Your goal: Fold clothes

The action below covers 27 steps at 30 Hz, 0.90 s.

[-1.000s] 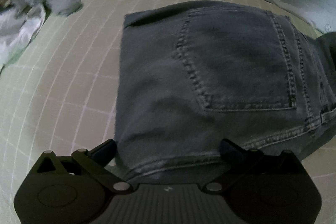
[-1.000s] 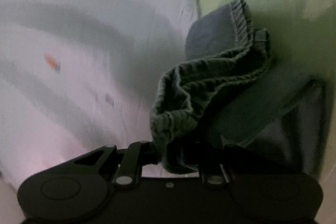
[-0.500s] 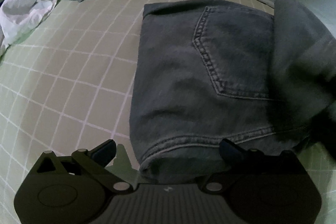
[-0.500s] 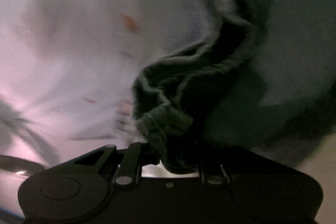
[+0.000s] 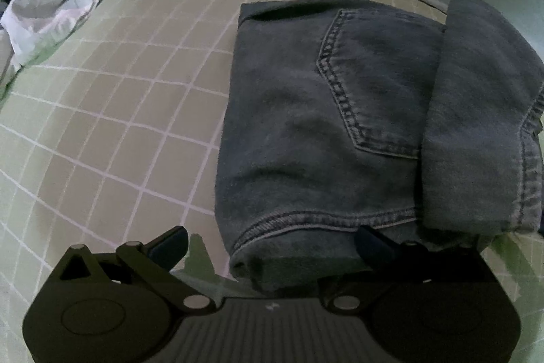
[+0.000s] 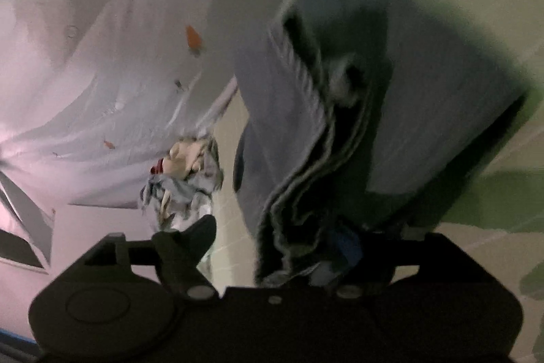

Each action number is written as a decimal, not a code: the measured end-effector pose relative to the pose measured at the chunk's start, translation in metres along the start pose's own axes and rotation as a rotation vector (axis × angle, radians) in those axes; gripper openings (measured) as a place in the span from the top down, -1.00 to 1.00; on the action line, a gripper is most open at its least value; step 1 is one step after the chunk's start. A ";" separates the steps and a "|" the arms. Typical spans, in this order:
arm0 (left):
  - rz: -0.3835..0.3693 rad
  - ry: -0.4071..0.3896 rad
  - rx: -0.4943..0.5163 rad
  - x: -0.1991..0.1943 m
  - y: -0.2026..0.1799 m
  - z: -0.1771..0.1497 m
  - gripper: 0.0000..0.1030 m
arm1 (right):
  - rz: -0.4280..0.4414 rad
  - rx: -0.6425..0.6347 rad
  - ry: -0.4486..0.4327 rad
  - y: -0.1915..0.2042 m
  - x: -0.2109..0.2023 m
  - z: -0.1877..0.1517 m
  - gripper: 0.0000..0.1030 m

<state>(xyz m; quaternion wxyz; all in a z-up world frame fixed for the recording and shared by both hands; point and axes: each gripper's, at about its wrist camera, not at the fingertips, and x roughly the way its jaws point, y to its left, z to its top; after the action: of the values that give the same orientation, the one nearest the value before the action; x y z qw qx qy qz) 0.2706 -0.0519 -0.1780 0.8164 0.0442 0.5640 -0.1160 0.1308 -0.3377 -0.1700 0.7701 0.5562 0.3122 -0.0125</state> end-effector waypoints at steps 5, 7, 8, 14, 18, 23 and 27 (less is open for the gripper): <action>-0.006 -0.060 0.026 -0.016 -0.004 0.000 -1.00 | -0.469 -0.270 -0.261 -0.004 -0.030 0.008 -0.71; -0.025 -0.093 0.043 -0.024 -0.009 0.002 -1.00 | -0.746 -0.473 -0.303 -0.001 -0.023 0.003 -0.75; -0.036 -0.113 0.053 -0.029 -0.012 0.004 -1.00 | -0.802 -0.528 -0.302 -0.004 -0.021 0.001 -0.75; -0.185 -0.248 0.129 -0.064 -0.037 0.014 -1.00 | -0.820 -0.491 -0.290 -0.020 -0.021 0.007 -0.78; -0.215 -0.279 0.270 -0.067 -0.074 0.021 -1.00 | -0.830 -0.492 -0.283 -0.014 -0.003 0.015 -0.88; -0.211 -0.251 0.416 -0.039 -0.112 0.023 -0.81 | -0.822 -0.487 -0.273 -0.018 -0.010 0.010 -0.91; -0.132 -0.232 0.478 -0.015 -0.128 0.024 -0.21 | -0.826 -0.483 -0.271 -0.020 -0.010 0.013 -0.92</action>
<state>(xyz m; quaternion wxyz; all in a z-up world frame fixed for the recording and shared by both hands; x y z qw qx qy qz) 0.2569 -0.1784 -0.1483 0.8327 0.1854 0.4249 -0.3029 0.1216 -0.3594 -0.1801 0.8412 0.1853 0.3977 -0.3159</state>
